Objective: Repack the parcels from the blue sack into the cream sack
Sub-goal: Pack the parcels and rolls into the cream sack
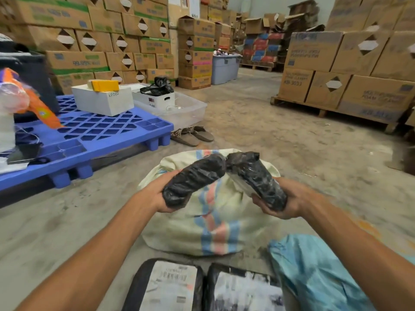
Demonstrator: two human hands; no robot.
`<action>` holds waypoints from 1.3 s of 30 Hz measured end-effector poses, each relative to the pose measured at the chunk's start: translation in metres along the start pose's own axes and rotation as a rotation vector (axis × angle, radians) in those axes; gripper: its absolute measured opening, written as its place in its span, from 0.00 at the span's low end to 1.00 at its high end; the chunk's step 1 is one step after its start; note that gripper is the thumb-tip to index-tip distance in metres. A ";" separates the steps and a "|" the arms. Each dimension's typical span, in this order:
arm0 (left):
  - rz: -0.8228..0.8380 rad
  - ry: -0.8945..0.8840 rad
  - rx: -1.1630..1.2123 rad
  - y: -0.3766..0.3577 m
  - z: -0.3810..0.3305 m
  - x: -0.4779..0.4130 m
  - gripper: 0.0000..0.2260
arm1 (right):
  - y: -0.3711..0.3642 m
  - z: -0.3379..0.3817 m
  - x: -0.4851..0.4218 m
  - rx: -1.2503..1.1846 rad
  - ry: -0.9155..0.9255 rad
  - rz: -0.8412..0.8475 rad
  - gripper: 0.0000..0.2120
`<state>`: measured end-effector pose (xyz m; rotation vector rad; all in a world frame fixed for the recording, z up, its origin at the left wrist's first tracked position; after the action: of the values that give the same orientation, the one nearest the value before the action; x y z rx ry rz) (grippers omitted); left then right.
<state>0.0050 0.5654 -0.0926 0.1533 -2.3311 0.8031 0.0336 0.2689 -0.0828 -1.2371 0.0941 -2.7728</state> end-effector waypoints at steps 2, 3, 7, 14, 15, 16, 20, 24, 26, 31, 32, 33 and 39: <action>-0.005 0.000 0.054 -0.008 -0.006 -0.039 0.06 | -0.003 0.017 -0.045 -0.007 -0.024 -0.046 0.07; -0.024 -0.014 0.051 -0.012 -0.008 -0.054 0.08 | -0.004 0.023 -0.066 -0.013 -0.033 -0.070 0.08; -0.079 -0.087 0.090 -0.014 -0.015 -0.117 0.13 | -0.014 0.043 -0.143 -0.082 0.008 -0.134 0.14; -0.418 -0.377 0.038 0.073 -0.015 -0.201 0.41 | 0.018 0.011 -0.229 -0.037 0.371 -0.555 0.43; -0.453 -0.423 0.008 0.085 -0.016 -0.211 0.44 | 0.018 0.009 -0.226 0.026 0.401 -0.586 0.39; -0.477 -0.452 -0.029 0.086 -0.015 -0.206 0.43 | 0.015 0.006 -0.219 0.062 0.433 -0.606 0.36; -0.592 -0.564 -0.232 0.074 -0.010 -0.192 0.36 | 0.018 -0.001 -0.225 0.115 0.523 -0.650 0.31; -0.661 -0.549 -0.737 0.070 -0.012 -0.195 0.41 | 0.017 0.000 -0.218 0.674 0.478 -0.649 0.46; -0.688 -0.504 -0.940 0.068 -0.022 -0.195 0.43 | 0.015 0.008 -0.209 1.032 0.502 -0.653 0.50; -0.601 -0.446 -1.177 0.040 -0.041 -0.170 0.42 | 0.018 0.020 -0.177 1.185 0.576 -0.645 0.34; -0.563 -0.498 -1.258 0.028 -0.042 -0.156 0.36 | 0.020 0.019 -0.169 1.193 0.607 -0.645 0.30; -0.522 -0.547 -1.310 0.014 -0.041 -0.139 0.29 | 0.019 0.017 -0.156 1.206 0.644 -0.653 0.26; -0.430 -0.604 -1.327 0.005 -0.006 -0.027 0.14 | 0.017 -0.028 -0.051 1.233 0.685 -0.675 0.26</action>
<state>0.0280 0.5702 -0.1084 0.3042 -2.7036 -1.1702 0.0478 0.2585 -0.1410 0.0387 -1.8889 -2.5700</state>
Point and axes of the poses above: each hand's wrist, its own x-axis away from the middle knuckle, its own y-axis out of the back of the hand, z = x × y, the point moved 3 cm from there along -x, towards the middle knuckle, and after that the axes turned 8 degrees about x, right-handed, at the moved point
